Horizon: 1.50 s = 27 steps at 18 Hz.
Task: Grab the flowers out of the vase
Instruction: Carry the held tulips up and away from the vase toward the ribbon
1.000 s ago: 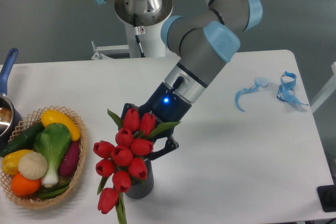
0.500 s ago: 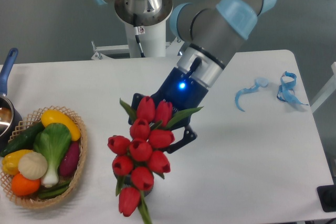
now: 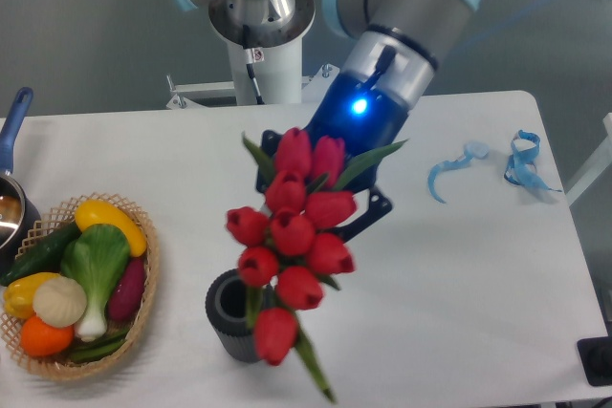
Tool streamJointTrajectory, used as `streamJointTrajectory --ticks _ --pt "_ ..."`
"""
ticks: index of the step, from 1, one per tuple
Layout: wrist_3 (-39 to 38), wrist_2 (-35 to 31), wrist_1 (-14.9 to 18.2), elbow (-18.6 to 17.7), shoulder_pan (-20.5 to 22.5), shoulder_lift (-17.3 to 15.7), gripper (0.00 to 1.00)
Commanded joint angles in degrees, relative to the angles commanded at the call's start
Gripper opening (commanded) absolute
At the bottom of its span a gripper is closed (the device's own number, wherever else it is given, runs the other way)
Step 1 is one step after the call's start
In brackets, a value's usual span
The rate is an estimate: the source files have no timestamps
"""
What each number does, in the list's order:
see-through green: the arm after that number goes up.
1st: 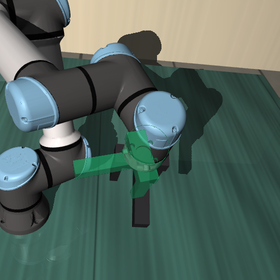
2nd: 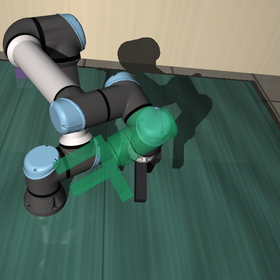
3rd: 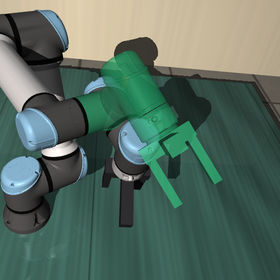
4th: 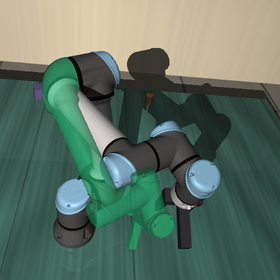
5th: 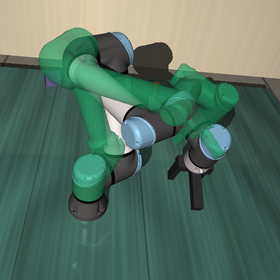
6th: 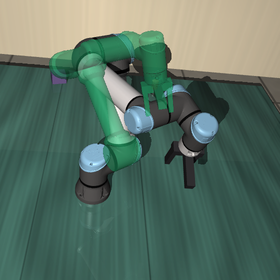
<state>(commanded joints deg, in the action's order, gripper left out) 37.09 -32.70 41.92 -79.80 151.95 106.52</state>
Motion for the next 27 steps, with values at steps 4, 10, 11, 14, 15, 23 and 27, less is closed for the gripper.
streamJointTrajectory --ticks 4,10,11,14,15,23,27 --pt "0.4 0.3 -0.1 -0.4 5.9 -0.4 0.42" --pt "5.1 2.5 -0.2 -1.1 10.6 0.1 0.42" --pt "7.2 2.6 -0.3 -1.2 10.8 0.5 0.42" --pt "8.3 2.6 -0.1 -2.0 11.3 0.5 0.42" --pt "8.3 2.6 -0.2 -2.6 11.4 0.4 0.42" --pt "9.0 2.6 -0.3 -4.7 11.8 0.0 0.42" --pt "9.0 2.7 -0.4 -5.5 12.0 -0.3 0.42"
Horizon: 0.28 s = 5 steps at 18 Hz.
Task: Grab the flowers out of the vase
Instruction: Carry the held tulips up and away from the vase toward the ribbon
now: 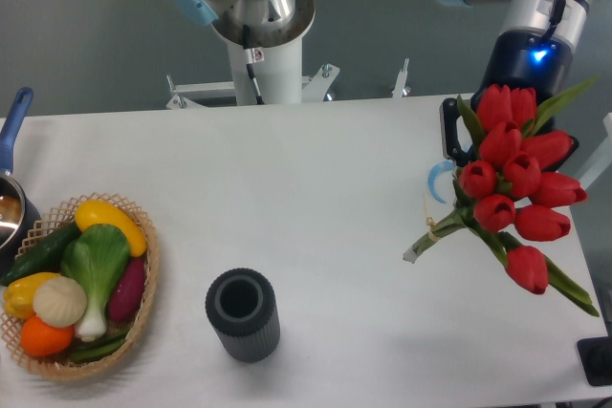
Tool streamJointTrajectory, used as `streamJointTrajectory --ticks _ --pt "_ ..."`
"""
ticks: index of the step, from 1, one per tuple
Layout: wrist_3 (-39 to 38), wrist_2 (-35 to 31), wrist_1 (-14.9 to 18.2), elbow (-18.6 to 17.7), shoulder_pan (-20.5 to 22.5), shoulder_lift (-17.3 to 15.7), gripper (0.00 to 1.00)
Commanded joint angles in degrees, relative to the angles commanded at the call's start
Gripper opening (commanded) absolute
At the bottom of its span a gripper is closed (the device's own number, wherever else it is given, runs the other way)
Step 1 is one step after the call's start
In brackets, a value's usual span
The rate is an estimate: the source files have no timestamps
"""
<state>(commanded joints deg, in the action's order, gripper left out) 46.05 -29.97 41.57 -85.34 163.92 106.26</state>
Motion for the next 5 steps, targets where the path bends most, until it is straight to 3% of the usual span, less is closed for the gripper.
streamJointTrajectory --ticks 5 --pt "0.0 0.0 0.1 -0.1 0.0 -0.1 0.42"
